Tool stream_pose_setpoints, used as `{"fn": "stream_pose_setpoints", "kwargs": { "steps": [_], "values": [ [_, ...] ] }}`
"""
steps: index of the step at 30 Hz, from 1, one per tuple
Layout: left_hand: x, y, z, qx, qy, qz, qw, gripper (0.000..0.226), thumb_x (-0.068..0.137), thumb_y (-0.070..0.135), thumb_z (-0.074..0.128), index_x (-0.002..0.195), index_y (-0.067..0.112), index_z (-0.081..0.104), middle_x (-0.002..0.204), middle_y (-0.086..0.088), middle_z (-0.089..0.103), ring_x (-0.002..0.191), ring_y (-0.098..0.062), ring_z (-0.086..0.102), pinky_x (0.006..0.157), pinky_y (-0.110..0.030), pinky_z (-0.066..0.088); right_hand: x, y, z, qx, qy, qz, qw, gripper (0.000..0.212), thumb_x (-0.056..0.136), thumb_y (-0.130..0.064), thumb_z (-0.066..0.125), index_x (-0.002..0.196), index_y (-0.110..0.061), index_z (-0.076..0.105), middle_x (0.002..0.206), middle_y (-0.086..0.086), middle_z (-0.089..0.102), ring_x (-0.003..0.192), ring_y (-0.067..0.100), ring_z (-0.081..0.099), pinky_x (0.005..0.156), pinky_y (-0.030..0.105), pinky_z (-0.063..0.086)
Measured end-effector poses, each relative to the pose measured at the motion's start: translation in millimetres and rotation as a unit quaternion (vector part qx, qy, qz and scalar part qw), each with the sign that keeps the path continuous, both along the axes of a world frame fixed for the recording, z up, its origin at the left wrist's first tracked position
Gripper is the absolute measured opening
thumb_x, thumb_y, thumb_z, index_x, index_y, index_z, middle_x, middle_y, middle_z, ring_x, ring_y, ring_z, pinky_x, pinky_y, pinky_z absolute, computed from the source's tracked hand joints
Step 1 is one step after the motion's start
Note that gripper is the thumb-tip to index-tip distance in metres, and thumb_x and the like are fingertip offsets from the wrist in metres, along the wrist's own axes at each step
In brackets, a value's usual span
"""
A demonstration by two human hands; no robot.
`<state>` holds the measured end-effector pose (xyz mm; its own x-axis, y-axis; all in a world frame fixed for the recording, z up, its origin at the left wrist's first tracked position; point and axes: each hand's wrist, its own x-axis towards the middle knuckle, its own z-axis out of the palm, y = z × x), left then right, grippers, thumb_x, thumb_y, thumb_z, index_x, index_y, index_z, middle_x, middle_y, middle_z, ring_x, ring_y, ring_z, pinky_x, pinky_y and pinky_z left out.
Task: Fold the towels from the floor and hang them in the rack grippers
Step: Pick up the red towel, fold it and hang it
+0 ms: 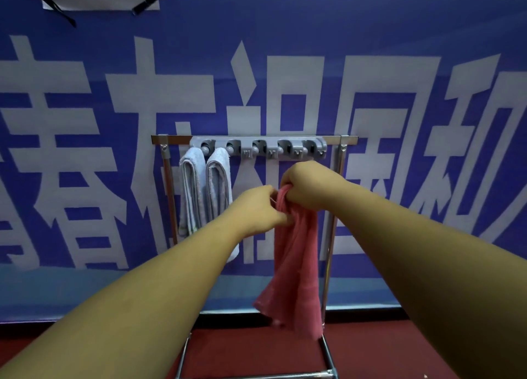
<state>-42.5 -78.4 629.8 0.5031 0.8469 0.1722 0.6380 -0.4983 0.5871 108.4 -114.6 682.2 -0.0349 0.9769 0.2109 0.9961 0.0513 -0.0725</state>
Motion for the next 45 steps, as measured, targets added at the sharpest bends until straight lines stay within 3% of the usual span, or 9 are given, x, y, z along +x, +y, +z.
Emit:
{"fn": "stream_pose_setpoints", "kwargs": {
  "steps": [6, 14, 24, 26, 28, 32, 38, 42, 45],
  "values": [
    [18, -3, 8, 0.124, 0.008, 0.052, 0.991, 0.009, 0.093, 0.024, 0.066, 0.088, 0.016, 0.063, 0.081, -0.004, 0.064, 0.072, -0.023, 0.059, 0.056, -0.034, 0.041, 6, -7, 4, 0.052, 0.008, 0.004, 0.999, 0.014, 0.091, -0.022, 0.067, 0.101, -0.016, 0.06, 0.087, 0.004, 0.062, 0.077, 0.022, 0.056, 0.063, 0.033, 0.043],
    [16, 7, 35, 0.225, 0.181, 0.078, 0.954, 0.017, 0.095, 0.016, 0.058, 0.079, 0.018, 0.059, 0.079, -0.006, 0.058, 0.064, -0.024, 0.053, 0.052, -0.033, 0.035, 22, -12, -6, 0.056, -0.086, -0.036, 0.994, 0.009, 0.091, -0.031, 0.069, 0.087, -0.024, 0.067, 0.078, -0.001, 0.065, 0.072, 0.021, 0.064, 0.068, 0.04, 0.06],
    [4, 10, 42, 0.279, 0.291, 0.064, 0.913, 0.01, 0.098, 0.014, 0.055, 0.089, 0.014, 0.06, 0.078, -0.005, 0.052, 0.076, -0.029, 0.06, 0.062, -0.037, 0.044, 9, -17, -8, -0.072, -0.076, 0.023, 0.994, 0.021, 0.104, -0.026, 0.057, 0.097, -0.016, 0.073, 0.074, -0.004, 0.063, 0.064, 0.013, 0.056, 0.063, 0.029, 0.045],
    [1, 12, 39, 0.282, 0.294, 0.052, 0.912, 0.01, 0.098, 0.012, 0.055, 0.089, 0.014, 0.061, 0.082, -0.008, 0.058, 0.079, -0.032, 0.063, 0.062, -0.037, 0.044, 11, -19, -2, -0.121, 0.005, 0.036, 0.992, 0.018, 0.101, -0.021, 0.059, 0.087, -0.019, 0.071, 0.077, -0.001, 0.069, 0.067, 0.014, 0.066, 0.062, 0.026, 0.053],
    [-4, 14, 38, 0.288, 0.285, 0.039, 0.913, 0.014, 0.097, 0.012, 0.052, 0.097, 0.014, 0.066, 0.094, -0.011, 0.067, 0.088, -0.035, 0.066, 0.064, -0.038, 0.046, 18, -21, 6, -0.121, 0.213, 0.035, 0.969, 0.016, 0.1, -0.023, 0.062, 0.096, -0.015, 0.076, 0.09, 0.007, 0.078, 0.08, 0.022, 0.078, 0.074, 0.034, 0.065],
    [-12, 12, 41, 0.315, 0.238, 0.004, 0.919, 0.041, 0.098, 0.012, 0.046, 0.132, 0.022, 0.067, 0.119, -0.01, 0.074, 0.107, -0.036, 0.069, 0.085, -0.047, 0.06, 29, -14, 5, -0.031, 0.512, -0.031, 0.858, 0.038, 0.104, -0.042, 0.057, 0.117, -0.009, 0.072, 0.104, 0.009, 0.08, 0.1, 0.029, 0.078, 0.095, 0.049, 0.062],
    [-20, 4, 47, 0.332, 0.146, -0.01, 0.932, 0.043, 0.105, 0.019, 0.048, 0.146, 0.027, 0.058, 0.122, -0.005, 0.075, 0.11, -0.03, 0.068, 0.091, -0.046, 0.056, 11, -2, -14, -0.144, 0.54, -0.026, 0.829, 0.079, 0.1, -0.073, 0.044, 0.114, -0.001, 0.074, 0.113, 0.013, 0.078, 0.108, 0.032, 0.073, 0.107, 0.048, 0.051],
    [-34, 5, 48, 0.284, 0.067, -0.006, 0.956, 0.037, 0.099, 0.012, 0.053, 0.134, 0.023, 0.057, 0.112, -0.005, 0.073, 0.101, -0.031, 0.067, 0.085, -0.042, 0.056, 4, 4, -18, -0.129, 0.615, -0.027, 0.778, 0.063, 0.101, -0.067, 0.049, 0.105, -0.009, 0.072, 0.099, 0.01, 0.071, 0.091, 0.026, 0.069, 0.096, 0.044, 0.057],
    [-43, 7, 48, 0.28, 0.058, -0.011, 0.958, 0.026, 0.094, 0.014, 0.058, 0.118, 0.023, 0.056, 0.104, 0.001, 0.07, 0.094, -0.025, 0.065, 0.085, -0.046, 0.057, -2, 7, -21, -0.15, 0.651, -0.03, 0.743, 0.052, 0.1, -0.053, 0.058, 0.118, -0.007, 0.074, 0.103, 0.008, 0.075, 0.085, 0.022, 0.072, 0.08, 0.038, 0.059]
  ]
}}
